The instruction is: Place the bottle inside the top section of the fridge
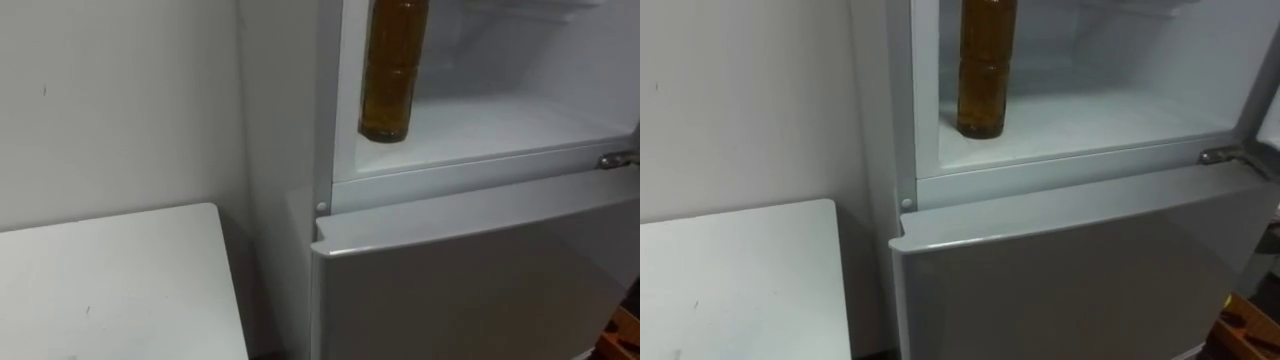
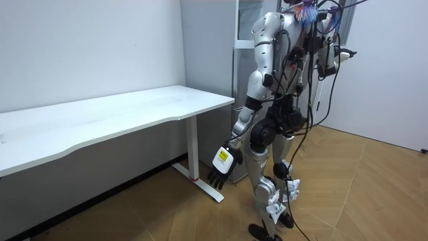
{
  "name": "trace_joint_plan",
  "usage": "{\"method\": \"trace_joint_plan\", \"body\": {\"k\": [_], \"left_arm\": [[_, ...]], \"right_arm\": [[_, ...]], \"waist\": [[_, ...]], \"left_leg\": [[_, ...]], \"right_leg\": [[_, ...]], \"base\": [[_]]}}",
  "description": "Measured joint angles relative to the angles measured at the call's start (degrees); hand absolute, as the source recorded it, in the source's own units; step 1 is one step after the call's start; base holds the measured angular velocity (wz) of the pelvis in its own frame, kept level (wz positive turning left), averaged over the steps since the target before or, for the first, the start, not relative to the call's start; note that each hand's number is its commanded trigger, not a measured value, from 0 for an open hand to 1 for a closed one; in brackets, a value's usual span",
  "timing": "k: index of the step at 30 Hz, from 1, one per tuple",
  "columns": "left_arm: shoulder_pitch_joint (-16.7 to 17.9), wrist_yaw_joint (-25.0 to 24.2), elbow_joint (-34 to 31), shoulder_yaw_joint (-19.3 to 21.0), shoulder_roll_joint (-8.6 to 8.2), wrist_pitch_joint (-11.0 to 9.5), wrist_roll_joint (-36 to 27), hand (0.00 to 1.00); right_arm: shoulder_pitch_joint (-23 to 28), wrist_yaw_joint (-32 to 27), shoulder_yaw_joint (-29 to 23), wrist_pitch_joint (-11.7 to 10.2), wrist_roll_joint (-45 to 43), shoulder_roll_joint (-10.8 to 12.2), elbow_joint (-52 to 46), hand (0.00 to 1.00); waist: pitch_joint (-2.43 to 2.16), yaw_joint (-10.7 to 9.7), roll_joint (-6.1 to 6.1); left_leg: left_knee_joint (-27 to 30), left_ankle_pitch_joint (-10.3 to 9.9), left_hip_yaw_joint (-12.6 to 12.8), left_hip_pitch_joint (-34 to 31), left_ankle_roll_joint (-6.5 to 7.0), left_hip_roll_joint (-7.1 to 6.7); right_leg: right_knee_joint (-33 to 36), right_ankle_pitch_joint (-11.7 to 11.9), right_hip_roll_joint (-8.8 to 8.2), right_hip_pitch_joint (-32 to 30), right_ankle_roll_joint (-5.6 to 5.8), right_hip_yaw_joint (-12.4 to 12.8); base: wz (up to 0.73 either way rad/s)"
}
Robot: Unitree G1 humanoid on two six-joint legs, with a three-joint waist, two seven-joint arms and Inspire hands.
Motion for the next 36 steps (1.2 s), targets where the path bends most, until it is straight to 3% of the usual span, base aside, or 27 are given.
{"method": "trace_joint_plan", "body": {"k": [6, 15, 21, 36], "left_arm": [[0.0, -1.2, 0.4, 0.1, -0.23, 0.4, 0.0, 0.00], [0.0, -1.9, 2.6, -1.6, -0.26, 0.4, 0.0, 0.00], [0.0, -2.2, 3.2, -2.5, -0.28, 1.7, 0.0, 0.00], [-0.4, -1.5, 2.7, -3.1, -0.65, 2.8, 0.0, 0.00]], "right_arm": [[0.0, 0.0, 0.7, 1.0, -1.0, 0.0, 0.0, 0.00], [1.0, 4.1, 8.0, 1.3, -9.0, 0.1, -1.7, 0.00], [1.2, 6.2, 11.3, 3.5, -13.8, 0.2, -3.5, 0.00], [1.4, 13.5, 17.0, 4.7, -15.3, 0.4, -4.6, 0.00]], "waist": [[-0.01, 0.2, -0.09], [0.03, 1.7, -0.25], [0.11, 2.3, -0.22], [0.33, 3.1, 0.36]], "left_leg": [[0.0, 0.0, -0.1, 0.1, 0.00, -0.01], [0.1, 0.0, -0.1, 0.7, 0.00, -0.07], [0.1, 0.0, -0.1, 0.7, 0.00, -0.05], [0.0, 0.0, 0.2, 1.1, 0.00, 0.10]], "right_leg": [[-0.1, 0.0, 0.02, 0.1, -0.01, 0.1], [-0.2, 0.1, 0.05, 0.5, -0.01, 0.6], [-0.4, 0.1, 0.05, 0.6, -0.02, 0.6], [-0.9, 0.1, 0.10, 1.4, -0.03, 0.4]], "base": [[0.00], [-0.02], [0.00], [0.00]]}}
